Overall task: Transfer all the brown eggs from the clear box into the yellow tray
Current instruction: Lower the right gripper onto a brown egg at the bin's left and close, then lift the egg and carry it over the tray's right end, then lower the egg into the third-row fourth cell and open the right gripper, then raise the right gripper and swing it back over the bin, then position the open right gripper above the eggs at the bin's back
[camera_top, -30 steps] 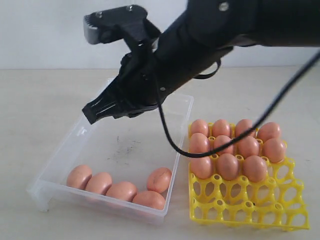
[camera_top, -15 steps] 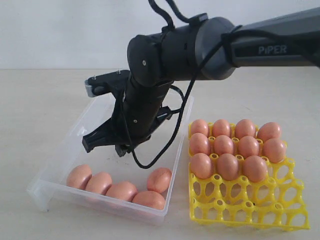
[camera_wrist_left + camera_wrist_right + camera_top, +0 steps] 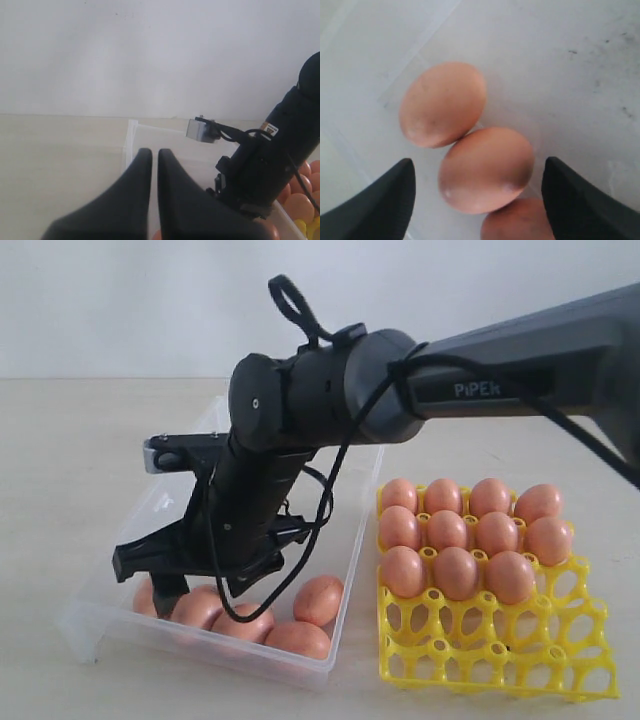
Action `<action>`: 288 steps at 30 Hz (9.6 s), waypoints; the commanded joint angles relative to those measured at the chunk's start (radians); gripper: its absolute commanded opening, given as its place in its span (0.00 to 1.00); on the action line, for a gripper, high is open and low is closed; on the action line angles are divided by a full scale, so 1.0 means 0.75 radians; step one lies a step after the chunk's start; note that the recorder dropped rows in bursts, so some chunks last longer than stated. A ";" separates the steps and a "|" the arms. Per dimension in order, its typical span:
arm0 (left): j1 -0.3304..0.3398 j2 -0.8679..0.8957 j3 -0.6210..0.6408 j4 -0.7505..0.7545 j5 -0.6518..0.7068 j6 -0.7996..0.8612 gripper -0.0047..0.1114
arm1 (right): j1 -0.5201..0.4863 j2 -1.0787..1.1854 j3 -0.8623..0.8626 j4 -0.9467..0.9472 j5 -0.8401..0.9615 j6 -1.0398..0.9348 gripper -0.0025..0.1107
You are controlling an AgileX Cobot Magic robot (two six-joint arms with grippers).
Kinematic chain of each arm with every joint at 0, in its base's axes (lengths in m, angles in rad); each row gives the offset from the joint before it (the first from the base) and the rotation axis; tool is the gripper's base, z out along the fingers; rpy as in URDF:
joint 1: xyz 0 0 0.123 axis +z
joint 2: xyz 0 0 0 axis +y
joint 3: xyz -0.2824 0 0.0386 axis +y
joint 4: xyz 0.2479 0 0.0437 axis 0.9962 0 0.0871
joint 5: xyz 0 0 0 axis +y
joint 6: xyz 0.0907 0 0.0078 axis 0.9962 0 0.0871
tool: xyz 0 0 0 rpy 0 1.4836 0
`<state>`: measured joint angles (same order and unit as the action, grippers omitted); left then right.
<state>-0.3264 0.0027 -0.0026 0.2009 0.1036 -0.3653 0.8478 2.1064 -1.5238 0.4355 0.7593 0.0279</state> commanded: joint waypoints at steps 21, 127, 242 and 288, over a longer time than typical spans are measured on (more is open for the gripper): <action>-0.011 -0.004 0.003 -0.003 -0.007 -0.011 0.08 | 0.012 0.025 -0.007 -0.607 -0.078 0.062 0.40; -0.011 -0.004 0.003 -0.003 -0.002 -0.011 0.08 | -0.160 -0.828 2.020 0.317 -2.640 -0.200 0.02; -0.011 -0.004 0.003 -0.003 -0.008 -0.011 0.08 | -0.001 -0.286 0.235 -1.066 0.197 -0.836 0.34; -0.011 -0.004 0.003 -0.003 -0.008 -0.011 0.08 | 0.200 -0.076 0.235 -1.150 0.119 -1.290 0.34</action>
<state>-0.3264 0.0027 -0.0026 0.2009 0.1036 -0.3653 0.9967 2.0515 -1.3442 -0.3981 0.8486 -0.9525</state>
